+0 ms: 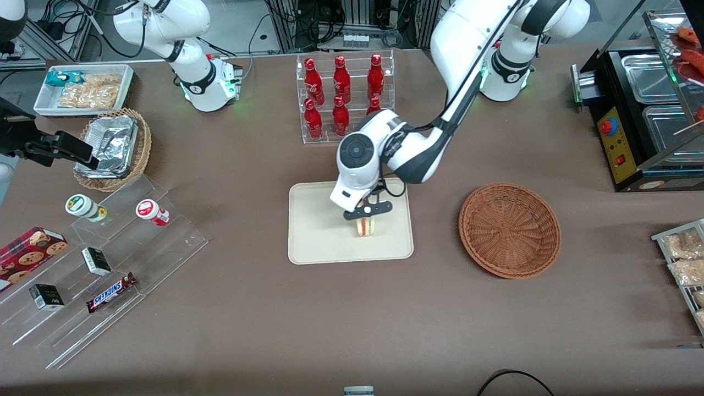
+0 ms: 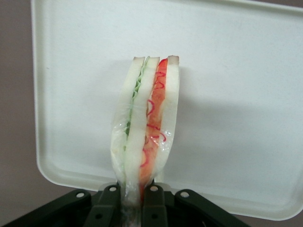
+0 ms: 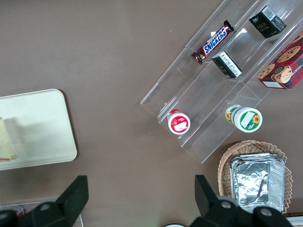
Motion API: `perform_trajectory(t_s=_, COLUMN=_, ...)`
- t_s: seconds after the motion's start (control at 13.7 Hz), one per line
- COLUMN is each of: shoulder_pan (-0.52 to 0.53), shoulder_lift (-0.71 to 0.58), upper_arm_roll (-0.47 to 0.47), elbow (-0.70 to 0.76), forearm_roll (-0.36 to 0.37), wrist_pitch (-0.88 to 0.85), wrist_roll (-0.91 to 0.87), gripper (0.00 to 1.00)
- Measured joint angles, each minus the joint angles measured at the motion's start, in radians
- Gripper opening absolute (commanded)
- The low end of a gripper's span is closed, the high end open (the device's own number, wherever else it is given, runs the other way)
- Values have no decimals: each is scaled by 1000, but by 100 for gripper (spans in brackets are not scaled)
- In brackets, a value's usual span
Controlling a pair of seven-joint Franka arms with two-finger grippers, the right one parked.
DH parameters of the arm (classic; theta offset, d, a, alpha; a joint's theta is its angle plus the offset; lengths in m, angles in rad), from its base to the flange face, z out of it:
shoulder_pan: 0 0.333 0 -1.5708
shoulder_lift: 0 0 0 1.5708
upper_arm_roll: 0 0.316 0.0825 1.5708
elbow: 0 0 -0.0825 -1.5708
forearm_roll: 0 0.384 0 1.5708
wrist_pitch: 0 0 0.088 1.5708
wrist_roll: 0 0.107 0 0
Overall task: Place sandwich from basket to tray
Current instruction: 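Lower the sandwich onto the tray with the left gripper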
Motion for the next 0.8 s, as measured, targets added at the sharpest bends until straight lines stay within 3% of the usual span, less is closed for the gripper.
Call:
perform_trajectory(t_s=0.51, shoulder_pan=-15, shoulder_lift=128, upper_arm_roll=0, elbow=174, forearm_roll=0, wrist_pitch=-70, wrist_roll=-23, gripper=8)
perform_trajectory(t_s=0.66, shoulder_pan=-15, shoulder_lift=144, upper_arm_roll=1, elbow=196, forearm_roll=0, wrist_pitch=-70, wrist_roll=-32, gripper=18)
perform_trajectory(t_s=0.73, shoulder_pan=-15, shoulder_lift=149, upper_arm_roll=1, elbow=202, forearm_roll=0, wrist_pitch=-70, wrist_roll=-33, gripper=55)
perform_trajectory(t_s=0.8, shoulder_pan=-15, shoulder_lift=154, upper_arm_roll=1, elbow=206, forearm_roll=0, wrist_pitch=-70, wrist_roll=-34, gripper=100)
